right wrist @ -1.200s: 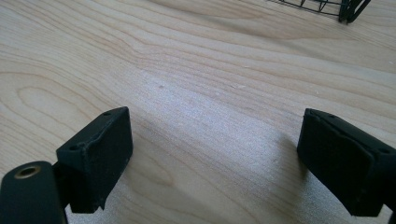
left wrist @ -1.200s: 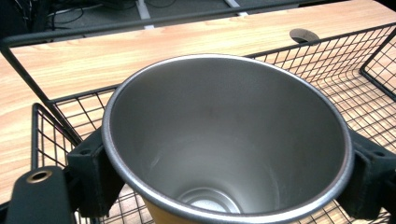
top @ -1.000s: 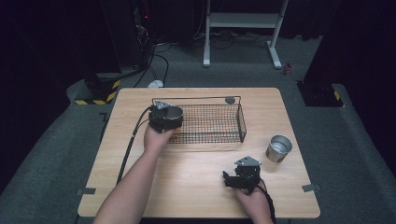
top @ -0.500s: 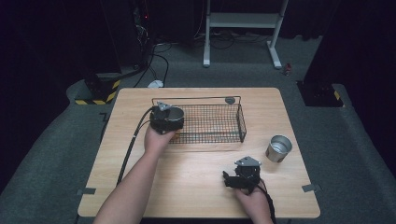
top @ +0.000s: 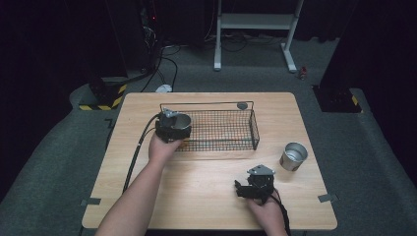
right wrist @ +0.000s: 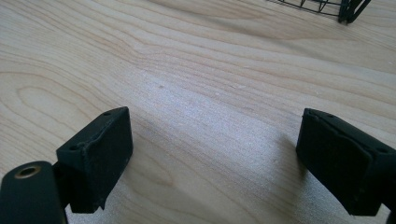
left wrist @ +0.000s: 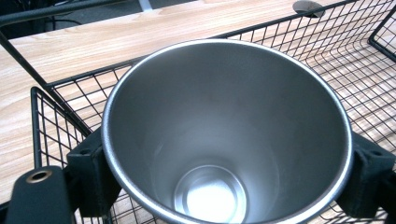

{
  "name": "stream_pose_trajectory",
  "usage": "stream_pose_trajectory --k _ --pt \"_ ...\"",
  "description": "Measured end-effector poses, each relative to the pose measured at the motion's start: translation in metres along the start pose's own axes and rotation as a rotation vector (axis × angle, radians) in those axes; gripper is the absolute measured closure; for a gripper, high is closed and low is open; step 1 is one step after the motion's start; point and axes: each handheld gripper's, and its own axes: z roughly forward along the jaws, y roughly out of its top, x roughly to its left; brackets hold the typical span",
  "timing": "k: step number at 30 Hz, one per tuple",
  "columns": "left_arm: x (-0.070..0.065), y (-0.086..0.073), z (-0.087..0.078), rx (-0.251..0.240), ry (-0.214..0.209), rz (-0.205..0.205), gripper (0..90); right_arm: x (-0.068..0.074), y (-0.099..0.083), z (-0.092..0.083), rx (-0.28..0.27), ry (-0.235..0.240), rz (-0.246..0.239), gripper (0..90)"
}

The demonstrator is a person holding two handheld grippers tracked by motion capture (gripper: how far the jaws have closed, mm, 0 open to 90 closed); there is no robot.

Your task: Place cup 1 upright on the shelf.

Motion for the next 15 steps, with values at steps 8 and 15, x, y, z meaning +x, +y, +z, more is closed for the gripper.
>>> stream_pose_trajectory --k 8,15 --pt "-0.0002 -0.0009 -0.0011 0.004 -0.001 0.011 13.8 0.0000 0.0000 0.0000 0.000 0.000 0.000 10.6" --pt "-0.0015 -0.0046 -0.0032 0.002 -0.001 0.030 13.8 0.0000 0.0000 0.0000 0.000 0.000 0.000 10.6"
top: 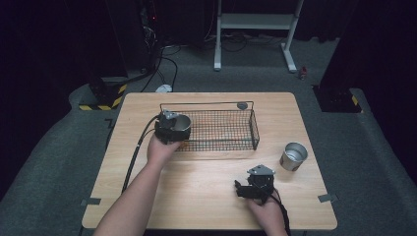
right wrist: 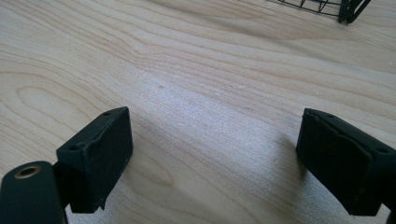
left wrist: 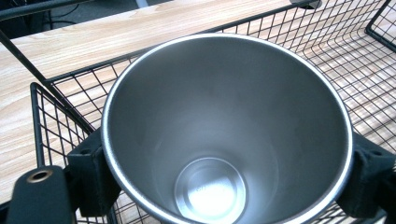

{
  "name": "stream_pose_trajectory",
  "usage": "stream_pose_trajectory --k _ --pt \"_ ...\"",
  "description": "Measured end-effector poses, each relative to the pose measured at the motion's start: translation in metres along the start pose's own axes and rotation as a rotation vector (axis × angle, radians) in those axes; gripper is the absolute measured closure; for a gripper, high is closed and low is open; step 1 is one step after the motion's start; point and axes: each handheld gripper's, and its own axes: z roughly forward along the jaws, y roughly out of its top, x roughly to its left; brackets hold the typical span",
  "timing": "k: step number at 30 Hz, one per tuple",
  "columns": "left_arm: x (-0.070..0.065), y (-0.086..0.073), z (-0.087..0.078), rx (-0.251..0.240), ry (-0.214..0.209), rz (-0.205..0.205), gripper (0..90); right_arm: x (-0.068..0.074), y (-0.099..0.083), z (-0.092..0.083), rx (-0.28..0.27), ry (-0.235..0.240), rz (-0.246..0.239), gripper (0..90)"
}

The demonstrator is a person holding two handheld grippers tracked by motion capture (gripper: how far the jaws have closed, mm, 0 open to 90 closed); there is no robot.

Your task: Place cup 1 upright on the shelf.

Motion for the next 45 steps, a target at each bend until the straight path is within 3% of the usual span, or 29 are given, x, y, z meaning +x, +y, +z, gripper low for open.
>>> stream_pose_trajectory --k 19,22,26,32,38,40,45 --pt "0.000 -0.005 -0.002 -0.013 0.001 0.007 13.4 0.000 0.000 0.000 0.000 0.000 0.000 10.6" --pt "0.000 -0.005 -0.002 -0.014 0.015 -0.001 8.8 0.000 0.000 0.000 0.000 0.000 0.000 10.6" --pt "0.002 -0.004 -0.003 -0.019 -0.021 -0.038 3.8 0.000 0.000 0.000 0.000 0.000 0.000 10.6" --pt "0.003 -0.003 -0.006 -0.032 -0.048 -0.046 0.6 0.000 0.000 0.000 0.000 0.000 0.000 10.6" --pt "0.003 -0.002 -0.011 -0.049 -0.062 -0.052 0.6 0.000 0.000 0.000 0.000 0.000 0.000 10.6" --pt "0.001 -0.001 -0.014 -0.050 -0.045 -0.038 0.6 0.000 0.000 0.000 0.000 0.000 0.000 10.6" --pt "0.002 -0.002 -0.020 -0.062 -0.046 -0.055 0.6 0.000 0.000 0.000 -0.001 -0.002 0.000 10.6"
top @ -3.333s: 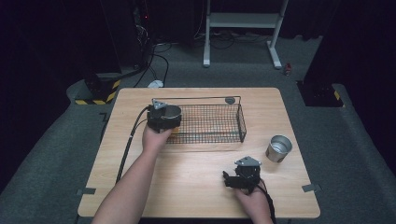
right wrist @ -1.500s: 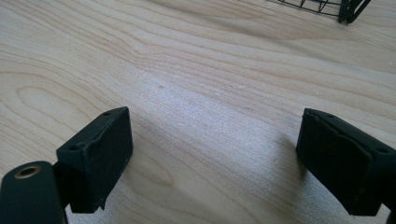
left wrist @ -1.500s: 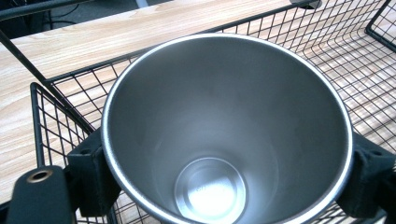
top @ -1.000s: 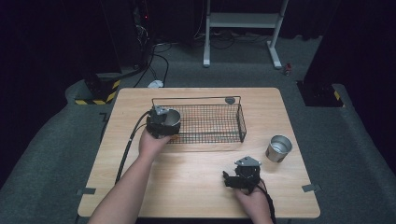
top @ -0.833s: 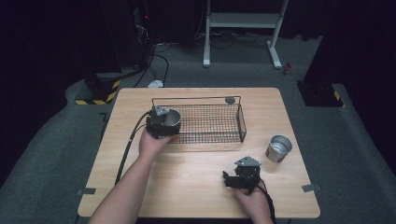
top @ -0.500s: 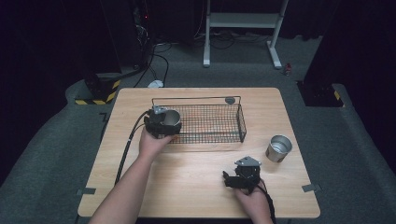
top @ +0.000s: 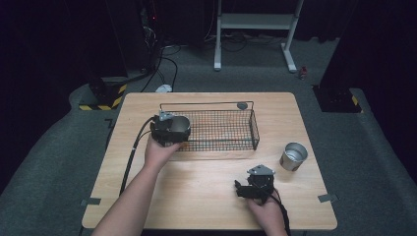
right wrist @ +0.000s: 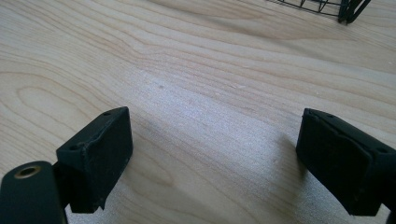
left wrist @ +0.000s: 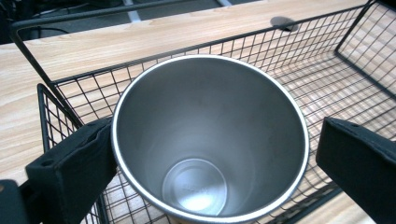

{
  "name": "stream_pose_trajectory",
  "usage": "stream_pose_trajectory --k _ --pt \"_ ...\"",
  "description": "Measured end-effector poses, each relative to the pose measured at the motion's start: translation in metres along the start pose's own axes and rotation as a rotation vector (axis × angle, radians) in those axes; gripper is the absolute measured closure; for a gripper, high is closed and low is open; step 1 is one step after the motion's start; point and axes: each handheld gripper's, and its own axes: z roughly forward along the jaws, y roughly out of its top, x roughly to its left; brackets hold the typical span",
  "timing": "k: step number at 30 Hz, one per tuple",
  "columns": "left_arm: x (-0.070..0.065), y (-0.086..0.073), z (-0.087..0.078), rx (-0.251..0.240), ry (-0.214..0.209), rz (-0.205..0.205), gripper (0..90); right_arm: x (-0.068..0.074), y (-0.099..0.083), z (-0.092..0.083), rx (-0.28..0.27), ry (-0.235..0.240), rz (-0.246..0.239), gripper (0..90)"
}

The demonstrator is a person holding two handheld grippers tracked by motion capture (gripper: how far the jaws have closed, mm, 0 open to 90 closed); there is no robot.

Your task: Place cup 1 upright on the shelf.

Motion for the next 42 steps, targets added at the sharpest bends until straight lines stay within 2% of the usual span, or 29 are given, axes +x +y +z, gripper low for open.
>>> stream_pose_trajectory --k 8,14,18,22,35,42 --pt "0.001 -0.001 -0.014 -0.020 -0.026 -0.002 0.9 0.000 0.000 0.000 0.000 -0.001 0.000 10.7" --pt "0.003 -0.006 -0.029 -0.029 -0.046 -0.022 3.5 0.000 0.000 0.000 0.000 -0.002 0.000 10.7" --pt "0.005 -0.013 -0.037 -0.022 -0.050 -0.013 3.7 0.000 0.000 0.000 -0.001 -0.002 0.000 10.7" --pt "0.007 -0.022 -0.046 -0.020 -0.051 -0.010 3.7 0.000 0.000 0.000 -0.001 -0.002 0.000 10.7" --pt "0.012 -0.060 -0.078 -0.039 -0.101 -0.010 4.8 0.000 0.000 0.000 -0.001 -0.002 0.001 10.7" --pt "0.011 -0.082 -0.091 -0.032 -0.123 0.001 5.3 0.000 0.000 0.000 -0.001 -0.003 0.001 10.8"
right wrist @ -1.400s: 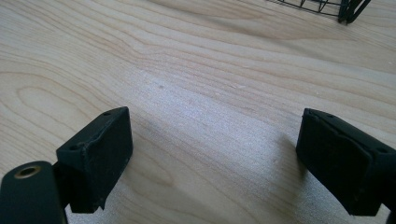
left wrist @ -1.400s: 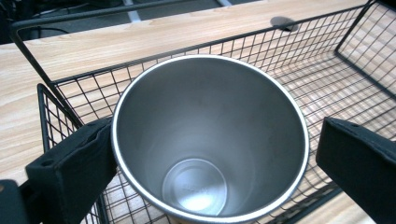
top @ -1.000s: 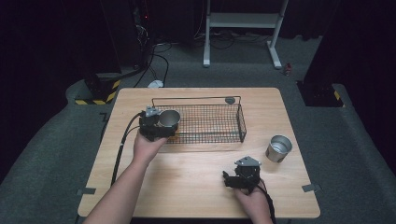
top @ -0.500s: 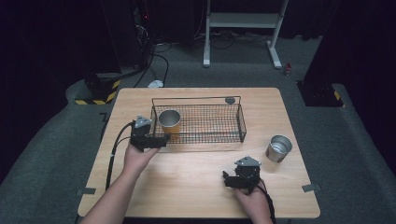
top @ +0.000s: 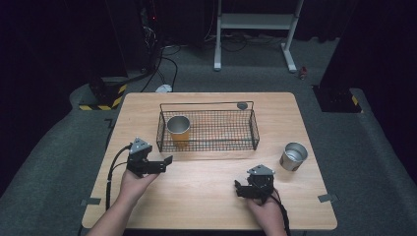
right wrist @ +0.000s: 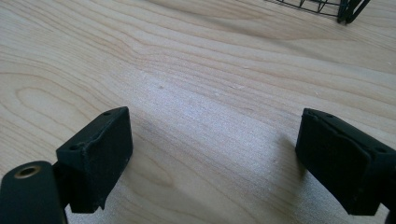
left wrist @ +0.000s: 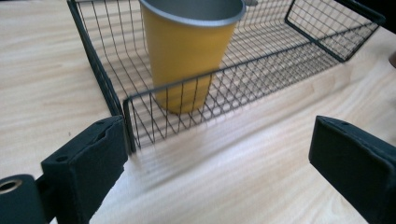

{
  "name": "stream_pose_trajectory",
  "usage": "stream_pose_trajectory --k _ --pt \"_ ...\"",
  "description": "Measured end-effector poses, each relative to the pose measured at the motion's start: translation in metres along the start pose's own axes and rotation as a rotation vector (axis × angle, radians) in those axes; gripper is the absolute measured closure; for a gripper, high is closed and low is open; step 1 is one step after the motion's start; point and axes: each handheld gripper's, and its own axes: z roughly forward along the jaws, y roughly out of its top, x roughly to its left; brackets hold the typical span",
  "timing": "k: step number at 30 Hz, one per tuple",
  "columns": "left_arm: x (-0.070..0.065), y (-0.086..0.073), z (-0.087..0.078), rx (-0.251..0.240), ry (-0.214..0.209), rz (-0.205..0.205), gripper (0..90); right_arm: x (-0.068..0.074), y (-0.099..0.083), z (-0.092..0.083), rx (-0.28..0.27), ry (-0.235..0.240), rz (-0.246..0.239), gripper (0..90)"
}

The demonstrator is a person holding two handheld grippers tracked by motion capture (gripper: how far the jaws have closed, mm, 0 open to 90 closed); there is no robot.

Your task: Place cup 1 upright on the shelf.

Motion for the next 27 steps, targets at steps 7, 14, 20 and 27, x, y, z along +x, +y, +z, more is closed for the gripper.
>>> stream_pose_trajectory --k 7,14,20,27 --pt "0.003 -0.025 -0.010 0.038 -0.019 0.009 5.6 0.000 0.000 0.000 -0.001 0.000 -0.003 10.8" --pt "0.007 -0.051 -0.013 0.091 -0.027 0.011 5.6 0.000 0.000 0.000 -0.001 0.000 -0.003 10.8" --pt "0.000 -0.073 -0.011 0.153 0.024 0.114 4.9 0.000 0.000 0.000 0.000 0.000 0.000 10.8" --pt "-0.004 -0.086 -0.004 0.192 0.005 0.144 4.8 0.000 0.000 0.000 -0.001 0.000 -0.003 10.8"
